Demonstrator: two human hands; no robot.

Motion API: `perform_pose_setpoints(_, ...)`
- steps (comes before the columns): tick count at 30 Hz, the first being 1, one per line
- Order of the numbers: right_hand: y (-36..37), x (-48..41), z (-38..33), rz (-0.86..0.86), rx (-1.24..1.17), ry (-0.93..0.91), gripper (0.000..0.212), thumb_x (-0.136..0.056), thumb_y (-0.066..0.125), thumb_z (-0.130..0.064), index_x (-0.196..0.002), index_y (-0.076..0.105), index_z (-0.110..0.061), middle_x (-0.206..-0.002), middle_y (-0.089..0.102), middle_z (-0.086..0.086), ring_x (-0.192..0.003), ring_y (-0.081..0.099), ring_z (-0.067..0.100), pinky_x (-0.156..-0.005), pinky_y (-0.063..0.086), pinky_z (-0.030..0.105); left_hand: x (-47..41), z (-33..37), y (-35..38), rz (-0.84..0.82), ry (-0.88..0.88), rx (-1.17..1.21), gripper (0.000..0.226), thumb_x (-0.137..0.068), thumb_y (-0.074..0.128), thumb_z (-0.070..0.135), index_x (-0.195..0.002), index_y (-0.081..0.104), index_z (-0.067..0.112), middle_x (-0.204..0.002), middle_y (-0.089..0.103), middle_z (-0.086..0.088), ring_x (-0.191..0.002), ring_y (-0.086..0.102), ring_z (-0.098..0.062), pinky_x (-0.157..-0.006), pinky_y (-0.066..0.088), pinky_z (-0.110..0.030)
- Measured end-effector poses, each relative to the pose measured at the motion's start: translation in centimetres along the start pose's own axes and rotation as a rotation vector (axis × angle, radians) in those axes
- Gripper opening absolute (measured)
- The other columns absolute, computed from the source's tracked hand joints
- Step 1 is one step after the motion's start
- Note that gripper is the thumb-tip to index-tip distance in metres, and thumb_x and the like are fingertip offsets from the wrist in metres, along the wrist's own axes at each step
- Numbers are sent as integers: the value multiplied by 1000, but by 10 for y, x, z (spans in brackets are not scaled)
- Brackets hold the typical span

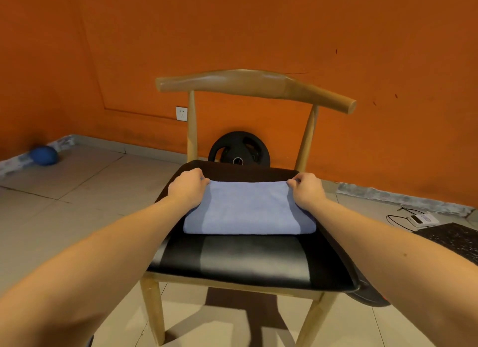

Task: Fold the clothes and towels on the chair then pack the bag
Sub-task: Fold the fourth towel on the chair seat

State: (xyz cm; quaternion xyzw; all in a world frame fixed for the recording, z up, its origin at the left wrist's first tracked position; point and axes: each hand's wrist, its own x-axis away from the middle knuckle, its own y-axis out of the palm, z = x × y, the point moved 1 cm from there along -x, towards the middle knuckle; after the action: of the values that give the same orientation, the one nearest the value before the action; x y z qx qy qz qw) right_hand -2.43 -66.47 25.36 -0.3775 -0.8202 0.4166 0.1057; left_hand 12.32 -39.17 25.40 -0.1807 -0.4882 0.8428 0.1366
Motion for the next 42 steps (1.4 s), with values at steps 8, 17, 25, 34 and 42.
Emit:
perform_pose_setpoints(8,25,-26,12,-51,175,103,28,-101,61,-36,-98,68,-10,-86,64,9,-79,61,28,-73,52,36,-18,-9,20,-3,-32,-122,24,-103,55,39,-99,61,17,-89,63,-4,-80,61,-24,-70,52,-38)
perform_pose_setpoints(17,-2,8,-25,27,279,-44,37,-102,55,-43,-119,56,-11,-117,61,12,-100,61,32,-79,52,41,13,20,-7,147,126,-138,43,-103,49,46,-129,58,13,-125,56,-7,-110,58,-26,-87,54,-44)
perform_pose_setpoints(25,23,66,-19,-387,543,-405,81,-101,21,-70,-163,19,-17,-172,4,7,-158,0,25,-128,5,44,74,25,31,-253,257,-274,69,-107,23,55,-159,28,11,-167,22,-10,-155,19,-26,-127,16,-41)
perform_pose_setpoints(34,31,64,-3,-442,671,-320,88,-94,5,-78,-164,4,-25,-172,-5,6,-158,-9,28,-127,-4,49,72,14,35,-364,297,-396,76,-104,10,62,-164,3,15,-171,-4,-6,-158,-6,-23,-128,-1,-42)
perform_pose_setpoints(42,6,11,-10,-296,358,-249,52,-108,42,-31,-157,35,-15,-158,41,10,-146,37,33,-118,33,48,95,82,35,-190,436,-283,52,-106,42,25,-156,36,13,-164,32,-10,-150,29,-27,-125,19,-40)
